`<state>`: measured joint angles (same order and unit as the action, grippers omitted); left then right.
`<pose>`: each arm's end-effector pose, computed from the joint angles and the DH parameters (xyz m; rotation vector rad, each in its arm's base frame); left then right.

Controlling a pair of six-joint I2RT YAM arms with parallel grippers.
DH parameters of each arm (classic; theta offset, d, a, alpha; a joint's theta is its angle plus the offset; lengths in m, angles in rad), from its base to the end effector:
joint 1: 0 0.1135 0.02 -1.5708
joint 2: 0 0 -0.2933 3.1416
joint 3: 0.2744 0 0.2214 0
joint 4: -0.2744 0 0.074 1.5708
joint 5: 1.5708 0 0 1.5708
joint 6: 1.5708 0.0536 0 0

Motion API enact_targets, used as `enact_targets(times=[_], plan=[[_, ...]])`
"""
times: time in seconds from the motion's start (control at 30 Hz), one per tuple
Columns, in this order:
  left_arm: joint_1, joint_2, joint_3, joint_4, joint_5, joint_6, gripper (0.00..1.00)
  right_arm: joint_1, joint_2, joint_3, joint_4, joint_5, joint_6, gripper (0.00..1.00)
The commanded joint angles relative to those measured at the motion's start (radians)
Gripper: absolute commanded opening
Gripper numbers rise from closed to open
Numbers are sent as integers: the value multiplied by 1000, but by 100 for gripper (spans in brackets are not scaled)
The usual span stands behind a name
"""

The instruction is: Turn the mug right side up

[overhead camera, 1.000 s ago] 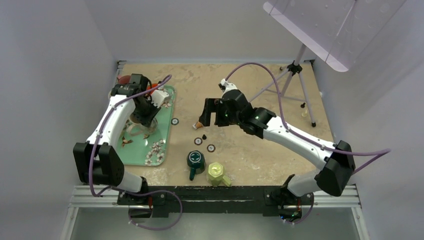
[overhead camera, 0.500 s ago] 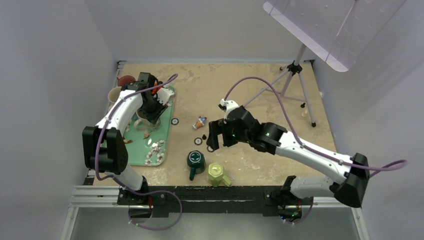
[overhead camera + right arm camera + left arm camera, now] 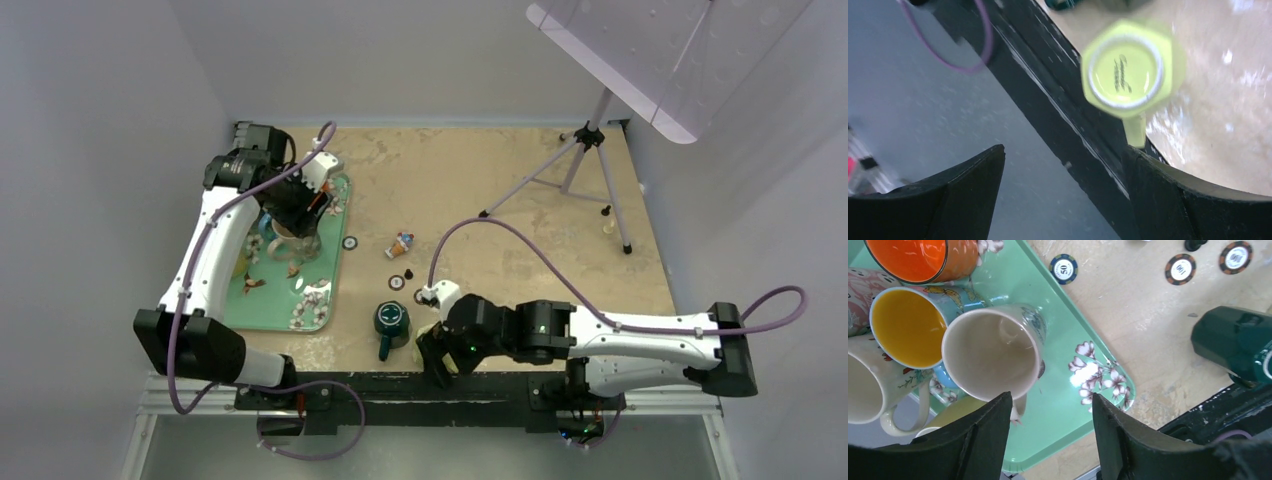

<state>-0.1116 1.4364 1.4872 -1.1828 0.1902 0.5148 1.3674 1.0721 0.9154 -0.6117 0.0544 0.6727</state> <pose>0.2416 -0.0373 0.3603 0.8773 2.5244 -0.1304 0.0415 0.1867 0.3085 -0.8363 2.3960 0.8812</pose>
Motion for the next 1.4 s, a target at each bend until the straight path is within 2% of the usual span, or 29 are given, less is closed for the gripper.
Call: enact_targets(times=[0.0, 0.17, 0.33, 0.47, 0.57, 0.63, 0.73, 0.77, 0.9, 1.03, 1.1, 1.23, 1.37], plan=[[4, -59, 29, -59, 91, -30, 64, 45, 7, -78, -62, 48, 59, 88], [4, -81, 21, -67, 95, -35, 64, 44, 43, -124, -54, 182, 100, 80], [4, -98, 21, -60, 97, -36, 64, 45, 157, -179, 128, 218, 39, 75], [4, -106, 25, -66, 106, -36, 64, 45, 226, -193, 207, 261, 4, 56], [4, -106, 35, -77, 129, -41, 64, 44, 282, -152, 224, 307, -54, 52], [4, -105, 44, -84, 130, -44, 64, 44, 327, -118, 215, 307, -60, 40], [4, -112, 59, -98, 135, -44, 64, 44, 372, -101, 197, 309, -58, 7], [4, -116, 66, -108, 144, -45, 64, 44, 370, -96, 186, 302, -56, 0], [4, -133, 112, -156, 250, -51, 64, 44, 277, -41, 93, 281, -46, 0], [4, -134, 210, -225, 428, -89, 65, 40, 117, 71, -10, 383, -18, 0], [3, -132, 266, -249, 514, -130, 65, 24, 41, 140, 2, 425, -27, 0], [3, -141, 383, -243, 654, -243, 72, -30, -70, 263, 202, 467, -98, 0], [3, -173, 475, -164, 892, -369, 85, -120, -131, 273, 565, 366, -191, 0]])
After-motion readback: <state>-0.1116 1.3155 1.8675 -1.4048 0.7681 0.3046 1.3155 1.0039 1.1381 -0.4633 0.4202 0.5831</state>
